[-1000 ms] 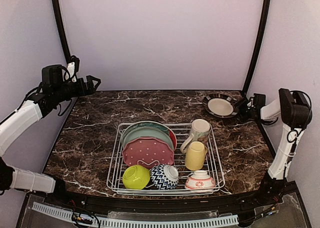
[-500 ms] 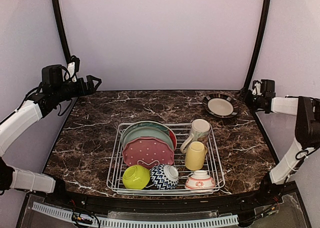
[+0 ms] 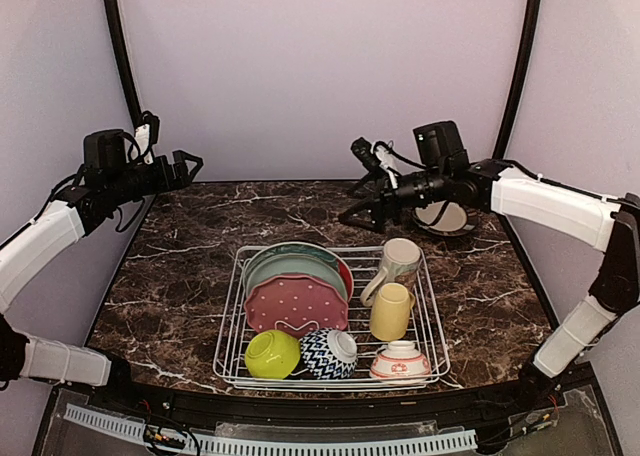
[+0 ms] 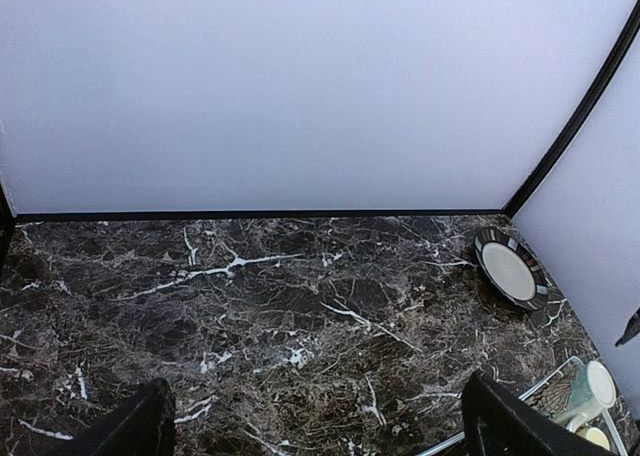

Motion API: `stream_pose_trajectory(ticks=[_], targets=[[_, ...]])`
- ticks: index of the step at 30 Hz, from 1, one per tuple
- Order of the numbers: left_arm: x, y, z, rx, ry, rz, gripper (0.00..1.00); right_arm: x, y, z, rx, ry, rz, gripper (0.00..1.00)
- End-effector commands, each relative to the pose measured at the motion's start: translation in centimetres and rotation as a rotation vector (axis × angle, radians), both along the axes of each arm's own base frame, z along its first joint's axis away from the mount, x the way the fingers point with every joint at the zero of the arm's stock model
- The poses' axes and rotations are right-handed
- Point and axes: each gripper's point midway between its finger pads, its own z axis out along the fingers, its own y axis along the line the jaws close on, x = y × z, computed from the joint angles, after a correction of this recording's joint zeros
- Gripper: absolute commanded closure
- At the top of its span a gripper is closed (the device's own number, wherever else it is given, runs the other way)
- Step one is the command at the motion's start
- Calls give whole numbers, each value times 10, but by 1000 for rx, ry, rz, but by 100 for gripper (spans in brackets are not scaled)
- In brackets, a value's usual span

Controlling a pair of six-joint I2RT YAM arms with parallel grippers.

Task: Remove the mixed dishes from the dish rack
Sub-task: Grab the plate from the dish rack.

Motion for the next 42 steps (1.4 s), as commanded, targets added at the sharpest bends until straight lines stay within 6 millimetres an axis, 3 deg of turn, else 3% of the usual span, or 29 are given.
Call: stream_pose_trajectory(ticks=[1,7,13,20,28,33,42], targets=[[-1,-3,-1,-9,2,-13,1,-38,15,-19,-118,-14,173,16],[-1,-4,-1,-11,1,-19,1,-57,36,-44,-243,15,225,27],[-1,-5,-1,-14,4,-23,1,-51,49,-62,-310,15,204,55],[-2,-4,1,-11,-1,-21,1,-54,53,-71,-324,24,217,70],[-3,-6,2,-19,-3,-29,1,-59,49,-48,-269,-17,198,61],[-3,-6,3,-20,-3,-31,1,-55,45,-37,-241,-70,163,63],[-3,-6,2,-19,-2,-28,1,-53,51,-58,-297,-27,168,70]])
